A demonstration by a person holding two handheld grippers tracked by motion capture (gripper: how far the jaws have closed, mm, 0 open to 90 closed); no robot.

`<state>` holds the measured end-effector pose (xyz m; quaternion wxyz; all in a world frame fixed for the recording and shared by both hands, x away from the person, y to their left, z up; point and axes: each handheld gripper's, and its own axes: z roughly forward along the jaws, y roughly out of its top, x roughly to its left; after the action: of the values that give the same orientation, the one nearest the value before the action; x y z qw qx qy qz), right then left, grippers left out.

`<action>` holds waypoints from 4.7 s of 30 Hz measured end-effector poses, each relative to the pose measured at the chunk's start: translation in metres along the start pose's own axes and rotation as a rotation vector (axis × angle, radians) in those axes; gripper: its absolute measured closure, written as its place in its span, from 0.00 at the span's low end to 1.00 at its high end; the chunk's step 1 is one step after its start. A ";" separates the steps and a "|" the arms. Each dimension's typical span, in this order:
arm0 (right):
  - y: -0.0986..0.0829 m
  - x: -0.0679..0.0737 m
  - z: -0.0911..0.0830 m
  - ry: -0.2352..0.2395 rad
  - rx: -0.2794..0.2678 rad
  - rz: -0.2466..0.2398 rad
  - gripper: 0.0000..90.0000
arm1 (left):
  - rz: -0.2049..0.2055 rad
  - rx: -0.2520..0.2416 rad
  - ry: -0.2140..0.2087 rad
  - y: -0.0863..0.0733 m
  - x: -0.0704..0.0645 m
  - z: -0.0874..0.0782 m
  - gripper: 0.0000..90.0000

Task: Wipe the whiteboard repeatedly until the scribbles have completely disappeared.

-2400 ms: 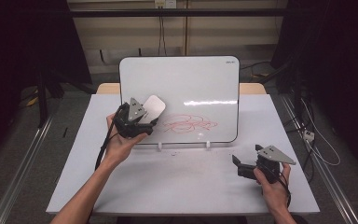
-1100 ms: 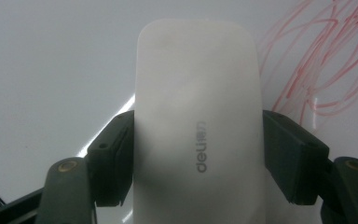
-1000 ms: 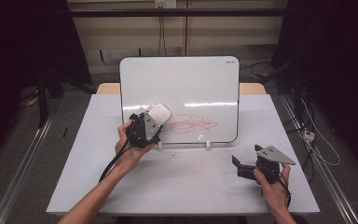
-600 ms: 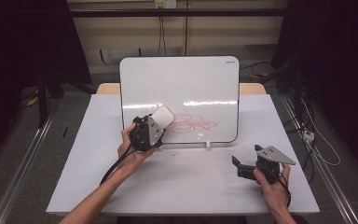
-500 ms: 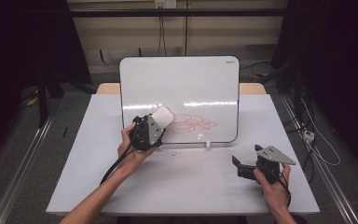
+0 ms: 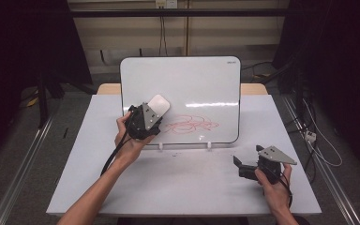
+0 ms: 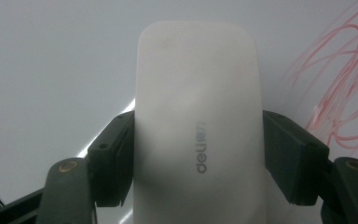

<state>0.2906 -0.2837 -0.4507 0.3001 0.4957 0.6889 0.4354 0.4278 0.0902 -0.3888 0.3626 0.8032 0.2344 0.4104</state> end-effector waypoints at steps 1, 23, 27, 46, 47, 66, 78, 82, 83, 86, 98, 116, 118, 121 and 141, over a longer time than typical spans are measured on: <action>0.000 0.000 0.000 0.000 0.000 0.000 0.05 | 0.001 -0.002 0.006 0.000 -0.001 0.000 0.35; 0.000 0.001 0.000 0.004 -0.002 -0.003 0.05 | 0.152 0.003 -0.084 -0.001 -0.062 0.004 0.35; 0.000 0.000 0.000 0.001 -0.001 0.001 0.05 | 0.131 0.000 -0.092 0.001 -0.057 0.005 0.35; -0.001 0.000 -0.002 0.000 -0.003 0.002 0.05 | -0.069 -0.020 0.028 0.011 0.002 0.006 0.35; 0.000 0.000 -0.002 0.001 -0.003 -0.001 0.05 | -0.078 -0.021 0.030 0.011 0.001 0.006 0.35; 0.000 0.001 -0.002 0.003 -0.003 -0.002 0.05 | 0.042 -0.021 -0.037 0.013 -0.053 0.013 0.35; 0.000 0.002 -0.002 0.007 -0.003 -0.005 0.05 | 0.115 -0.017 -0.073 0.013 -0.074 0.014 0.34; 0.000 0.001 -0.002 0.006 -0.002 -0.004 0.05 | 0.160 -0.008 -0.088 0.012 -0.089 0.014 0.34; 0.000 0.002 -0.002 0.008 -0.003 -0.006 0.05 | 0.161 -0.008 -0.096 0.013 -0.086 0.015 0.35; 0.000 0.001 -0.002 0.010 -0.002 -0.006 0.05 | 0.149 -0.002 -0.101 0.014 -0.085 0.015 0.35; -0.001 0.000 -0.004 0.005 -0.005 -0.001 0.05 | 0.097 -0.003 -0.090 0.026 -0.058 0.019 0.35; -0.001 0.001 -0.003 0.005 -0.003 -0.004 0.05 | 0.012 -0.037 -0.028 0.034 -0.036 0.023 0.35; -0.001 0.001 -0.002 0.004 -0.001 -0.003 0.05 | 0.050 -0.038 -0.037 0.033 -0.044 0.023 0.35; -0.001 0.002 -0.002 0.006 0.001 -0.004 0.05 | 0.082 -0.040 -0.049 0.030 -0.056 0.023 0.35; -0.001 0.001 -0.003 0.007 -0.002 -0.004 0.05 | 0.185 -0.026 -0.140 0.023 -0.097 0.023 0.34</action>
<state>0.2875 -0.2834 -0.4504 0.2991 0.4927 0.6905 0.4370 0.3950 0.0018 -0.4278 0.3489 0.8434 0.1280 0.3881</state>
